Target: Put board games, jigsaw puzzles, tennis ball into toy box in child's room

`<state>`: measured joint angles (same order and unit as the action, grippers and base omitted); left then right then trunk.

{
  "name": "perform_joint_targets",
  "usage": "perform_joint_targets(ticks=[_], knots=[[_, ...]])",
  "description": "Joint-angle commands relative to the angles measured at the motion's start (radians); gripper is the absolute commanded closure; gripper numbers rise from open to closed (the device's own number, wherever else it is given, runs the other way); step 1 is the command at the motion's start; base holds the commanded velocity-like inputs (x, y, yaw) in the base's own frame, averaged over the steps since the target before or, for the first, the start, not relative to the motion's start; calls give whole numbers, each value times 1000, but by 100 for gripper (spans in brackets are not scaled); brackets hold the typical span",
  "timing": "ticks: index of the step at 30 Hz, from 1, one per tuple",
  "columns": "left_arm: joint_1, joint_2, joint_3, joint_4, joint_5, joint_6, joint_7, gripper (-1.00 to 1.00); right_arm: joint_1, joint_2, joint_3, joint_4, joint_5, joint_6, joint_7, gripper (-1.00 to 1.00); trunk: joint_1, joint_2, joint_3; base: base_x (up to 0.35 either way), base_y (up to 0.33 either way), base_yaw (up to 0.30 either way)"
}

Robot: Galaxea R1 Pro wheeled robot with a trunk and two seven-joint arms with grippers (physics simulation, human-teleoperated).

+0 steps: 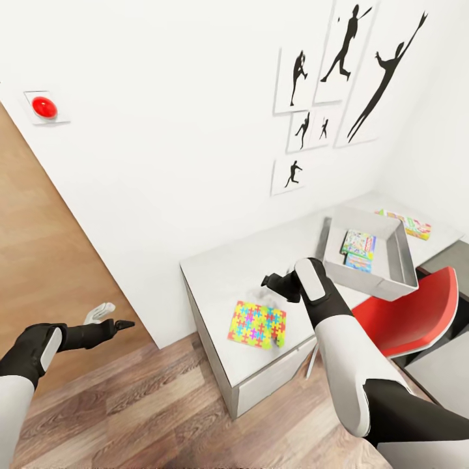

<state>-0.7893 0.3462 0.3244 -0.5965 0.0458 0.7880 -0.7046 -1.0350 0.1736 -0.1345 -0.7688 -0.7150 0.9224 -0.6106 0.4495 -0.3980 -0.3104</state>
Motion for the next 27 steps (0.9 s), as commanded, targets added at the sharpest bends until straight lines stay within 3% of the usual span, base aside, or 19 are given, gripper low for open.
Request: perform_joint_targets(ticks=[1,17,27], knots=[[-1,0,2,0,5,8,0,-100,-1,1,-3,-1,-11,1,-11,-100,1,-2,-4,0,0,0],[-1,0,4,0,4,8,-1,-100,-9,1,-15,-1,-12,0,-16,-100,1,-2,-30,0,0,0],[-1,1,4,0,4,8,-1,-100,-25,-1,-61,-2,-11,-3,-16,-100,1,-2,-46,0,0,0]])
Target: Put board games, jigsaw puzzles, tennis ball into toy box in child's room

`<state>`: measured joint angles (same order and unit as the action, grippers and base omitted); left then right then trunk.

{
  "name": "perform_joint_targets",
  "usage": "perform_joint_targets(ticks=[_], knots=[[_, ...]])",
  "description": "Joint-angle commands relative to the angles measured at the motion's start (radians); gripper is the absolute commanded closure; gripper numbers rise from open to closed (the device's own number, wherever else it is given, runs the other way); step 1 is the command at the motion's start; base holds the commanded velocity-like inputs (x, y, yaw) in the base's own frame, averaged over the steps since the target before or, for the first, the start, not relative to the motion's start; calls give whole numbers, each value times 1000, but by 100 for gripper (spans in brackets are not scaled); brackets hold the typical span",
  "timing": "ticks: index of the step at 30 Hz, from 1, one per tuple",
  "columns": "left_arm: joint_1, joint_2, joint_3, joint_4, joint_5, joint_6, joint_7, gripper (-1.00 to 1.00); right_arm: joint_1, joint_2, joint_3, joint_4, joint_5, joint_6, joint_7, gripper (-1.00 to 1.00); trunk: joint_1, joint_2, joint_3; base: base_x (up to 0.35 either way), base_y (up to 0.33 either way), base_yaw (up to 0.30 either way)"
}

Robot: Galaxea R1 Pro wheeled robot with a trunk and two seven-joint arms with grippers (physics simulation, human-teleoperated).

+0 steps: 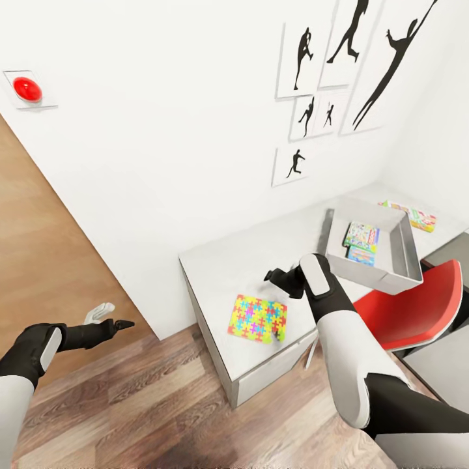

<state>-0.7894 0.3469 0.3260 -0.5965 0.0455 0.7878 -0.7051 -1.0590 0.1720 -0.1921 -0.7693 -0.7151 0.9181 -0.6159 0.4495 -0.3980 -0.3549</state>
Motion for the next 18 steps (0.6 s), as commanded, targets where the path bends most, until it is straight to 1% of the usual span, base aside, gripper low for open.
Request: perform_joint_targets(ticks=[1,3,5,9,11,18], knots=[[-1,0,2,0,5,8,0,-100,-3,0,-4,-1,-11,0,-11,-100,1,-2,-3,0,0,0],[-1,0,2,0,5,8,0,-100,-6,-3,-5,-1,-11,-2,-11,-100,1,-2,-7,0,0,0],[-1,0,2,0,5,8,0,-100,-8,-13,-11,-1,-11,-4,-11,-100,1,-2,-10,0,0,0],[-1,0,2,0,5,8,0,-100,-13,-31,-36,-1,-11,-6,-11,-100,1,-2,-15,0,0,0],[-1,1,2,0,4,8,0,-100,-20,-42,-58,0,-11,-14,-11,-100,1,-2,-16,0,0,0],[-1,1,2,0,4,8,0,-100,-24,-49,-75,1,-8,-22,-11,-100,1,-2,-17,0,0,0]])
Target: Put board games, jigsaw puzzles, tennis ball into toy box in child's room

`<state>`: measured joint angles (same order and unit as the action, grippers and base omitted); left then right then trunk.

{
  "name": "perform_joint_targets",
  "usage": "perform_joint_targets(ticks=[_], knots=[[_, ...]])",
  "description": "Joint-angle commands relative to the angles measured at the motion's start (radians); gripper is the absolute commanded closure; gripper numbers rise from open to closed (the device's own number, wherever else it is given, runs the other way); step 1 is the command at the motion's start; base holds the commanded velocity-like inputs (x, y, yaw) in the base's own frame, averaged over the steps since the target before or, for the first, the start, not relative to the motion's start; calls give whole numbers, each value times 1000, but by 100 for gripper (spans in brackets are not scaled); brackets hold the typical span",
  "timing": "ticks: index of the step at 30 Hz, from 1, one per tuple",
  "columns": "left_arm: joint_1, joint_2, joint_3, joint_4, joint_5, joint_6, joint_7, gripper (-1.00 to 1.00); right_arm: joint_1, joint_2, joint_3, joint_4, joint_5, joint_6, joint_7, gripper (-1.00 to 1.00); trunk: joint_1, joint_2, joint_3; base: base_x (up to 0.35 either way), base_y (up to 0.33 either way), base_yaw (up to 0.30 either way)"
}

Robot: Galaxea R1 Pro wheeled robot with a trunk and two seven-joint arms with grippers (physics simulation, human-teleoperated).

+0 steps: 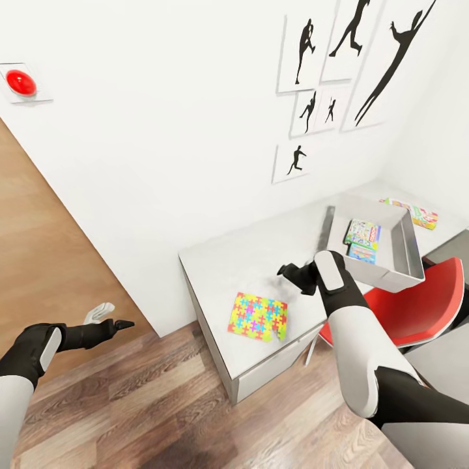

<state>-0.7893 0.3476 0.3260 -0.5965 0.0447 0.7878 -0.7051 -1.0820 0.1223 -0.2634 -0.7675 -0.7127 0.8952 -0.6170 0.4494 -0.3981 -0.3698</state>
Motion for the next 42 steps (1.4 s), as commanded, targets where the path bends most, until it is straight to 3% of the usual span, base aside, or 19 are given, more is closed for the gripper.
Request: perform_joint_targets(ticks=[1,12,34,36,42], knots=[[-1,0,2,0,5,8,-1,-100,-1,1,-4,-1,-10,1,-10,-100,1,-2,-2,0,0,0],[-1,1,3,0,4,8,-1,-100,-1,2,-6,5,-7,-4,-10,-100,1,-2,-7,0,64,0],[-1,1,4,0,4,5,-1,-100,-3,1,-4,13,-5,-40,-18,-100,1,-2,-41,0,36,0],[-1,1,4,0,4,5,-1,-100,-5,2,-1,13,-4,-41,-43,-100,1,-2,-45,0,2,0],[-1,1,3,0,4,5,-1,-100,-21,12,2,12,-9,-38,-207,-100,1,-2,-52,0,0,0]])
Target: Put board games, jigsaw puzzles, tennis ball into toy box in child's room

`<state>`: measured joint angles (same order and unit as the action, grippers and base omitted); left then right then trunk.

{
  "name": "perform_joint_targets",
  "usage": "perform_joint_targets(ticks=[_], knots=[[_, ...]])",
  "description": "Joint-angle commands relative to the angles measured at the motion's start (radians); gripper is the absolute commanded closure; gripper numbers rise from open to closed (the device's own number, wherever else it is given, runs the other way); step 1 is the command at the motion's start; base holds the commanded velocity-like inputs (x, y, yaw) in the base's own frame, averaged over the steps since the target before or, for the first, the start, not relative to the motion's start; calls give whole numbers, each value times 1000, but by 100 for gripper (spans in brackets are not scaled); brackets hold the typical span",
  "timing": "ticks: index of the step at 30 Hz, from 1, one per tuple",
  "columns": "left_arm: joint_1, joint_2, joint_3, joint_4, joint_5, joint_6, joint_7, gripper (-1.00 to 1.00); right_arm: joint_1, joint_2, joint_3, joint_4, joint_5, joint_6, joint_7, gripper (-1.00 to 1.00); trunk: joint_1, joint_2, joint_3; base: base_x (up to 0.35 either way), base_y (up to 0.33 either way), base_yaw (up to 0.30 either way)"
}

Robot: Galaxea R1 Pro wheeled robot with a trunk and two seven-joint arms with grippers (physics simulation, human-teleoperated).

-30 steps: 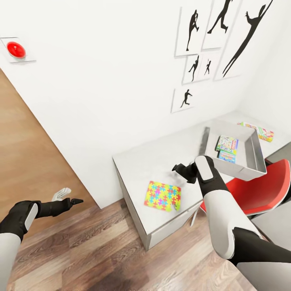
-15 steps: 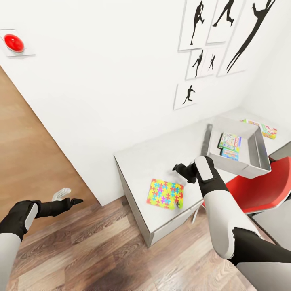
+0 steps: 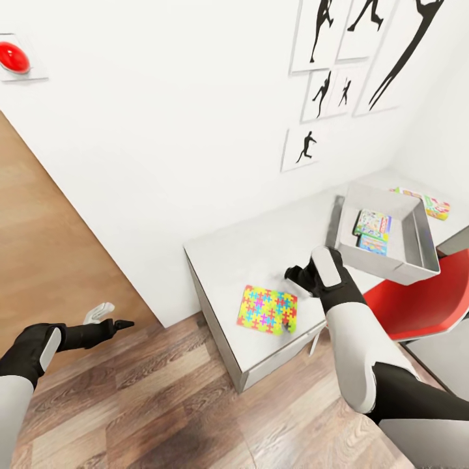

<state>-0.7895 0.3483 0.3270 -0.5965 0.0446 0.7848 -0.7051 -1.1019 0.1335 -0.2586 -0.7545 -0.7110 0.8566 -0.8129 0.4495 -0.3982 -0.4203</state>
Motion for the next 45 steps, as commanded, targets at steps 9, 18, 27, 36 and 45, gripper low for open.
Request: perform_joint_targets(ticks=[9,18,27,36,45], knots=[[-1,0,3,0,4,8,-1,-100,-22,6,-2,-2,-15,5,-84,-100,1,-2,-3,0,0,0],[-1,0,3,0,4,10,-1,-100,-24,7,2,-1,-15,5,-91,-100,1,-2,-8,0,61,0],[0,0,3,0,4,10,-1,-100,-23,8,4,0,-15,8,-88,-100,1,-2,-20,0,56,0],[-1,0,2,0,4,10,-1,-100,-23,8,5,0,-15,10,-79,-100,1,-2,-22,0,81,0],[0,0,2,0,4,10,-1,-100,-23,8,5,0,-15,9,-77,-100,1,-2,-33,0,7,0]])
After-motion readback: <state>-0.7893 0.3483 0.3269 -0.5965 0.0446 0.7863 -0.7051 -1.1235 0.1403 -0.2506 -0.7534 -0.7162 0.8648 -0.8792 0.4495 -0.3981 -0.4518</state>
